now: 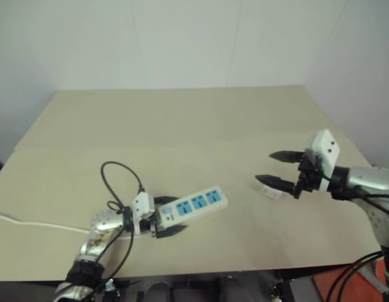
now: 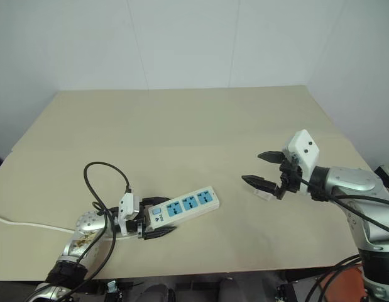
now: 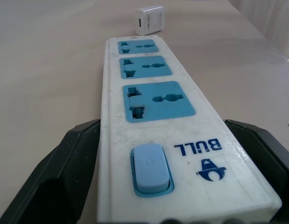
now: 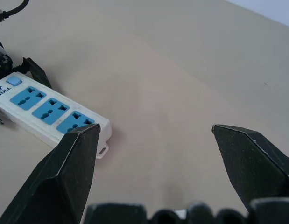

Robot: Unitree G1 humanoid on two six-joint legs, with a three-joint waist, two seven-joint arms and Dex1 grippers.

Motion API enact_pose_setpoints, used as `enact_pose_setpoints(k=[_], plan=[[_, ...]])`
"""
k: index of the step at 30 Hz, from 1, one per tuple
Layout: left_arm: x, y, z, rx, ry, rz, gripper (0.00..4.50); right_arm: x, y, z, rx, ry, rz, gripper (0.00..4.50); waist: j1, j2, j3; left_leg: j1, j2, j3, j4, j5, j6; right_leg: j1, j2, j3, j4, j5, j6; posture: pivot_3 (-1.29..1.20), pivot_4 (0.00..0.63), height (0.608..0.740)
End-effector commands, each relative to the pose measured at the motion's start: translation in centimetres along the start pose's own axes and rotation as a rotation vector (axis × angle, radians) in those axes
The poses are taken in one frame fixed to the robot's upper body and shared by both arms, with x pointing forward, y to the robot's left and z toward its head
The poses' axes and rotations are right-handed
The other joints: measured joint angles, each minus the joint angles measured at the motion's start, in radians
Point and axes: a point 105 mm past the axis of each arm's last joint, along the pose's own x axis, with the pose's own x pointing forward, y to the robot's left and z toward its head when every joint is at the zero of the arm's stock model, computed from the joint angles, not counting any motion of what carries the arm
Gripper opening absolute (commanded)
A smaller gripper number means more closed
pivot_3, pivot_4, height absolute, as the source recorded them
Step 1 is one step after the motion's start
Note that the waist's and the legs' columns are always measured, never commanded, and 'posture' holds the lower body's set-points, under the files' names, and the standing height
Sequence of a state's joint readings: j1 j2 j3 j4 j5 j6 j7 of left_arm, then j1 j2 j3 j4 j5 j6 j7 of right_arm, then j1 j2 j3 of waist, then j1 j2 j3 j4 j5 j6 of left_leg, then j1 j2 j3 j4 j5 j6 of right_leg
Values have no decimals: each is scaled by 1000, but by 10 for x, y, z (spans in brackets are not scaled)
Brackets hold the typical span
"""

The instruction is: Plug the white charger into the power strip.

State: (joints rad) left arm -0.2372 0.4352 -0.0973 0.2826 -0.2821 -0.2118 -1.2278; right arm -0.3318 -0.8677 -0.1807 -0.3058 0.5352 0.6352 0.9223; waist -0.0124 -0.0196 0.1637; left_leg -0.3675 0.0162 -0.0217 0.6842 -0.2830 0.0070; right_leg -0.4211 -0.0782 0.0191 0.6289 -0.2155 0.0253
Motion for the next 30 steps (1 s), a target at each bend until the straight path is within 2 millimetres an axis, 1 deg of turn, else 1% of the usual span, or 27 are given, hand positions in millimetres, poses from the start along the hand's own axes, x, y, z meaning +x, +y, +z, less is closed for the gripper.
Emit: enact_pose_setpoints(k=[1,3,5,9,12,15,22,30], plan=[[0,-1,-6,-11,25,29,4482,1,-1,11,-26,-34,-1,4500,0,0,0,0,0,0,0,0,0,0,0,0,0,0,0,0,150,740],[0,-2,-8,-16,32,37,4482,1,-1,11,-26,-36,0,4500,1,0,0,0,0,0,0,0,0,0,0,0,0,0,0,0,150,740],[1,2,-8,-9,14,81,4482,2,1,10,-23,-37,5,4500,1,0,0,0,0,0,0,0,0,0,0,0,0,0,0,0,150,740],[0,10,10,11,-44,112,4482,3,2,10,-19,-38,10,4500,4,0,0,0,0,0,0,0,0,0,0,0,0,0,0,0,150,740],[-3,10,23,18,-84,119,4482,4,3,9,-16,-39,14,4500,2,0,0,-1,0,0,0,0,0,0,0,0,0,0,0,0,150,740],[-5,8,27,18,-91,116,4482,5,4,9,-12,-41,19,4500,2,0,0,-2,0,0,0,0,0,-1,0,0,-1,0,0,0,150,740],[-12,-3,22,-14,-49,95,4482,6,5,8,-7,-44,23,4500,-1,0,0,-1,0,0,0,0,0,-1,0,0,-1,0,0,0,150,740],[-9,-8,7,-47,-12,107,4482,8,6,10,-5,-54,25,4500,2,0,0,-1,0,0,0,0,0,-1,0,0,-1,0,0,0,150,740]])
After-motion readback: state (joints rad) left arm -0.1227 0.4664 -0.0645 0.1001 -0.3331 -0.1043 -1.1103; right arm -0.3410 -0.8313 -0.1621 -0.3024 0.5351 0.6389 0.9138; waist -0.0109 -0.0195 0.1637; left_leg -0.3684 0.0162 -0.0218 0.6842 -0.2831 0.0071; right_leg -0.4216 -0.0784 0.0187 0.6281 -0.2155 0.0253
